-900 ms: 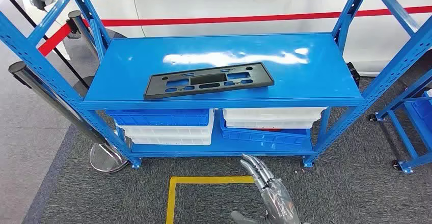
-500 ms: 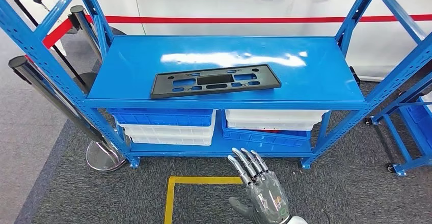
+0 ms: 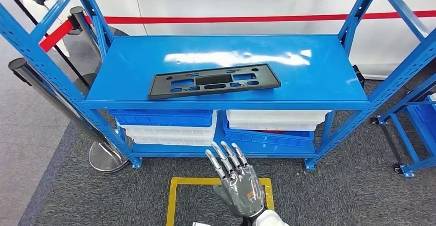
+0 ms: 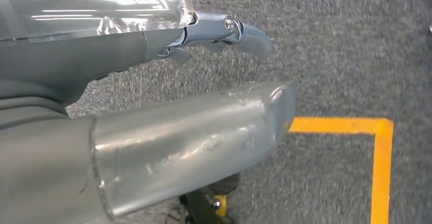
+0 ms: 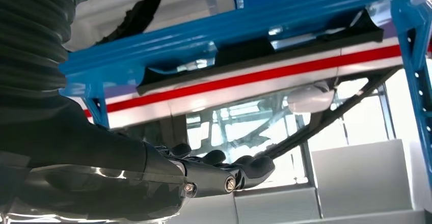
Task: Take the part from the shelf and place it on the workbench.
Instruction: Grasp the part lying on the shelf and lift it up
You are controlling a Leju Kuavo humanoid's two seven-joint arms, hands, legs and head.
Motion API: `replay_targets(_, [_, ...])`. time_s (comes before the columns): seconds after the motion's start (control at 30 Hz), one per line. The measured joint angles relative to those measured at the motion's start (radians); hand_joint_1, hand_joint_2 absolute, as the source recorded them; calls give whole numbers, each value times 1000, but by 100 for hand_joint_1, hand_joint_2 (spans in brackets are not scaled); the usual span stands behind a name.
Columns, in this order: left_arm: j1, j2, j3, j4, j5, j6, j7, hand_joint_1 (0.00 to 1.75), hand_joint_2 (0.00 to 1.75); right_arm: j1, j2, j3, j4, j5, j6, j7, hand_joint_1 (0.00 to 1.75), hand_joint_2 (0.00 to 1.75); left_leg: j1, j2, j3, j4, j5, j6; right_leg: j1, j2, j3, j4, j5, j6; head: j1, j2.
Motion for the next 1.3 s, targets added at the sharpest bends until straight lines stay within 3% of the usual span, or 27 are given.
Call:
replay_targets(0.03, [-1,3,5,0,-7,-9,0,0,0,-13,10,3,18,-1,-10,-1,0,175,1,0,-18,40,-22,-5,-2,-1,3,-4,0,-6,-3,0])
replay_targets(0.1, [-2,7,14,0,-21,-24,0,0,0,-36,25,4,54,-18,-23,-15,0,175,2,0,-84,172,-80,-12,-2,-3,7,-5,-4,-12,-8,0])
replay_targets(0.13, [-1,8,18,0,-27,-29,0,0,0,-44,32,4,70,-26,-26,-23,0,175,2,0,-116,230,-97,-15,-2,-3,9,-5,-7,-13,-8,0])
replay_targets(0.17, [0,9,22,0,-34,-35,0,0,0,-50,38,4,83,-26,-28,-29,0,175,3,0,-135,259,-96,-16,-1,-3,12,-4,-10,-13,-8,0])
replay_targets(0.2, [1,10,26,0,-40,-39,0,0,0,-54,45,4,93,-18,-28,-32,0,175,3,1,-133,246,-74,-16,-1,-3,17,-4,-14,-12,-9,0])
replay_targets(0.27, [1,13,33,0,-52,-44,0,0,0,-60,64,4,104,9,-28,-30,0,175,4,2,-80,122,4,-13,-2,-3,32,-4,-24,-7,-9,0])
replay_targets(0.3, [1,15,36,0,-56,-46,0,0,0,-64,73,4,108,20,-27,-27,0,175,3,3,-49,57,29,-10,0,-2,38,-3,-29,-3,-9,0])
replay_targets(0.37, [-1,16,42,1,-64,-50,0,0,0,-75,89,4,115,32,-19,-20,0,175,-2,3,-15,-15,38,3,3,-2,45,-3,-36,9,-9,0])
replay_targets(0.47, [0,16,53,1,-75,-57,0,0,0,-93,102,4,127,34,-7,-11,0,175,-1,0,-1,-28,25,27,4,-2,48,13,-36,26,-6,0])
replay_targets(0.53, [1,16,59,1,-80,-60,0,0,0,-108,108,2,135,33,-2,-6,0,175,1,-1,21,-34,18,41,2,-2,17,76,-56,34,-1,0])
replay_targets(0.63, [0,17,65,1,-91,-61,0,0,0,-122,111,-3,150,29,3,-1,0,175,-2,-1,43,-36,-1,50,2,-2,-110,252,-114,39,3,0])
replay_targets(0.67, [1,17,67,1,-93,-61,0,0,0,-123,111,-6,155,28,4,1,0,175,-3,-2,53,-36,-10,51,3,-2,-147,284,-121,38,2,0])
replay_targets(0.7, [3,17,70,1,-96,-61,1,0,0,-123,111,-10,160,28,5,3,0,175,-5,-4,66,-36,-21,50,4,-2,-168,284,-112,35,3,0])
replay_targets(0.73, [4,17,72,1,-98,-61,2,0,0,-124,111,-15,163,27,5,5,0,175,-7,-4,82,-36,-32,50,7,-2,-171,250,-84,29,3,0])
replay_targets(0.83, [4,17,77,1,-104,-61,3,0,0,-127,111,-24,166,25,5,8,0,175,-10,-5,111,-37,-54,49,13,-2,-151,144,-8,14,3,0])
replay_targets(0.97, [3,16,77,1,-104,-61,3,0,0,-127,111,-25,167,25,5,9,0,175,-10,-5,114,-37,-55,49,14,-2,-149,134,0,12,4,0])
replay_targets(1.03, [4,14,79,3,-107,-61,4,0,0,-129,110,-31,170,25,5,11,0,175,-10,-6,121,-38,-66,46,21,-2,-141,84,55,0,2,0])
replay_targets(1.07, [3,15,81,4,-110,-60,6,0,0,-132,110,-39,172,24,6,12,0,175,-11,-5,131,-34,-65,38,24,-1,-126,51,75,-9,2,0])
replay_targets(1.1, [1,16,84,5,-116,-59,8,0,0,-135,110,-49,175,22,7,14,0,175,-10,-4,99,31,-64,25,24,0,-94,12,86,-19,0,0])
replay_targets(1.13, [-2,18,87,5,-122,-57,11,0,0,-138,110,-58,178,21,8,15,0,175,-9,-3,59,102,-76,11,20,1,-62,-5,70,-23,-3,0])
replay_targets(1.2, [-3,22,91,5,-137,-52,7,0,0,-140,110,-71,184,19,11,16,0,175,-1,0,-49,232,-136,-12,9,2,3,-29,34,-27,-5,0])
replay_targets(1.23, [-1,23,91,5,-143,-48,1,0,0,-140,110,-75,187,19,11,17,0,175,3,0,-67,218,-167,-17,7,4,19,-29,21,-24,-6,0])
replay_targets(1.27, [-1,23,91,5,-150,-43,-8,0,0,-139,110,-79,188,20,12,18,0,175,6,0,-75,184,-166,-20,4,6,35,-28,8,-21,-6,0])
replay_targets(1.3, [0,23,91,5,-157,-36,-17,0,0,-138,110,-82,189,22,13,20,0,175,10,1,-76,134,-126,-22,3,8,50,-26,-4,-16,-6,0])
